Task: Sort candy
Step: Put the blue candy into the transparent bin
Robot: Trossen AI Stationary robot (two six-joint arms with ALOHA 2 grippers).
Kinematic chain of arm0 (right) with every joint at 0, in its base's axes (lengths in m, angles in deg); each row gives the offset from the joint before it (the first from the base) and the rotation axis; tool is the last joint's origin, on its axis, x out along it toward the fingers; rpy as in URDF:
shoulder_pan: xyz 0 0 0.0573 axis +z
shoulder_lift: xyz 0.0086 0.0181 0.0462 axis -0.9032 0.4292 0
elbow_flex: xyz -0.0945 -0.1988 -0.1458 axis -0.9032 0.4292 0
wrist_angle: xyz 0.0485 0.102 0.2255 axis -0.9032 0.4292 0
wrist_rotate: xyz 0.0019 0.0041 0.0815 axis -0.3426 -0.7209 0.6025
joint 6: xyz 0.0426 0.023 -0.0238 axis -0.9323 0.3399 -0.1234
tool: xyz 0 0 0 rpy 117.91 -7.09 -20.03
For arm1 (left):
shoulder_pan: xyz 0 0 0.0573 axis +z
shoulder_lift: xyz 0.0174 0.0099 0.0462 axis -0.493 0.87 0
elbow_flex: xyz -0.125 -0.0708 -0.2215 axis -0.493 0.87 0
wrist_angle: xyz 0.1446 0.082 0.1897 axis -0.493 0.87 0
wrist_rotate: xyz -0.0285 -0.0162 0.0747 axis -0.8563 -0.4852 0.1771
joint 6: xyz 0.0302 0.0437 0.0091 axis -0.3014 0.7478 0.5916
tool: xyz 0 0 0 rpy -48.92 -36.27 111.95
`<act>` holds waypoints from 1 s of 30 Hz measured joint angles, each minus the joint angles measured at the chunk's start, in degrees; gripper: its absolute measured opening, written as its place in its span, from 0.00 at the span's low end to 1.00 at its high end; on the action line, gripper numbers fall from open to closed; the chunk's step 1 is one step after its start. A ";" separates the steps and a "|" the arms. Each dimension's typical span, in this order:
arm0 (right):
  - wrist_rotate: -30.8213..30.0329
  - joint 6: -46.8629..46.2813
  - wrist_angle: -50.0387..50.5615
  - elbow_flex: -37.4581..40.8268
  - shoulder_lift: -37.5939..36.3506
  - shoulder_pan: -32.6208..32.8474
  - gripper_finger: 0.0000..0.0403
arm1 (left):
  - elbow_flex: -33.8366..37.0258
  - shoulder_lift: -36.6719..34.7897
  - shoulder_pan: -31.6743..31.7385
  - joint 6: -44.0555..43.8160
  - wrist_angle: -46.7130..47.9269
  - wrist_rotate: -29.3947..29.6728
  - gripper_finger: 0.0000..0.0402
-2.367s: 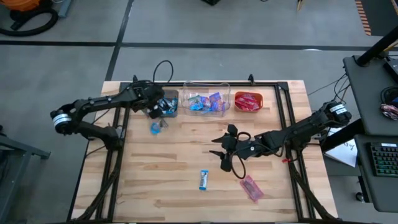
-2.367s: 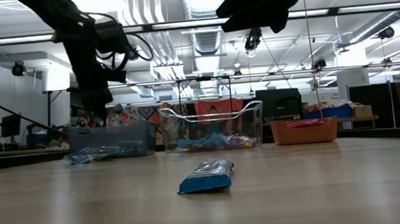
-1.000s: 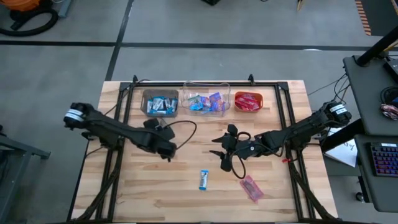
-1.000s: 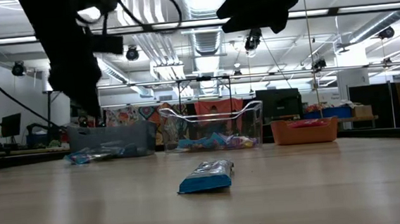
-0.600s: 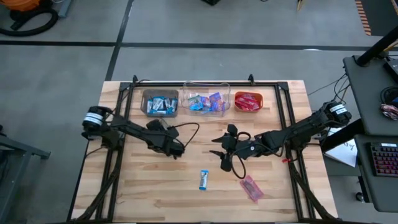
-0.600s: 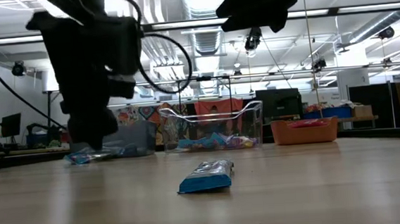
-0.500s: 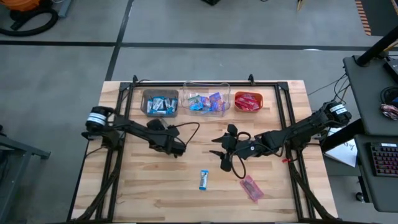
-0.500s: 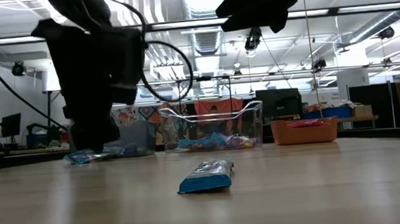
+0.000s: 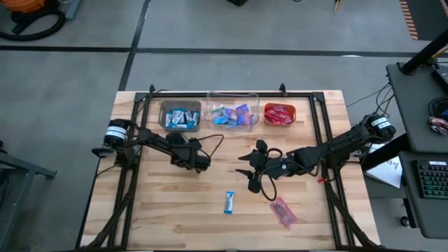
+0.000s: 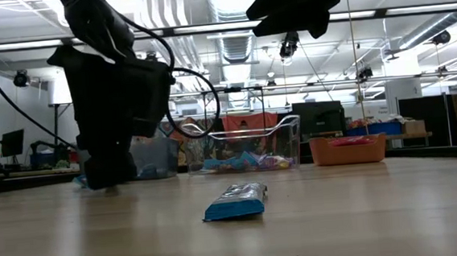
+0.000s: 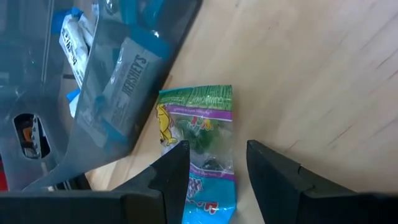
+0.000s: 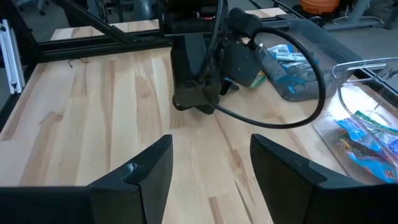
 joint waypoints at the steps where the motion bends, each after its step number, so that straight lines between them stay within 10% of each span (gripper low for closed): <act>1: 0.00 0.00 0.00 0.00 0.00 0.00 0.51 | 0.45 -0.07 0.12 0.29 -0.59 0.19 0.36; 20: 0.04 -0.42 -0.01 0.00 -0.02 0.00 0.51 | 1.82 -1.06 -0.24 3.47 -4.52 -1.63 0.02; 30: 0.20 -0.35 0.02 0.00 -0.02 0.00 0.51 | 1.81 -10.36 -8.44 9.08 -9.70 -16.08 0.00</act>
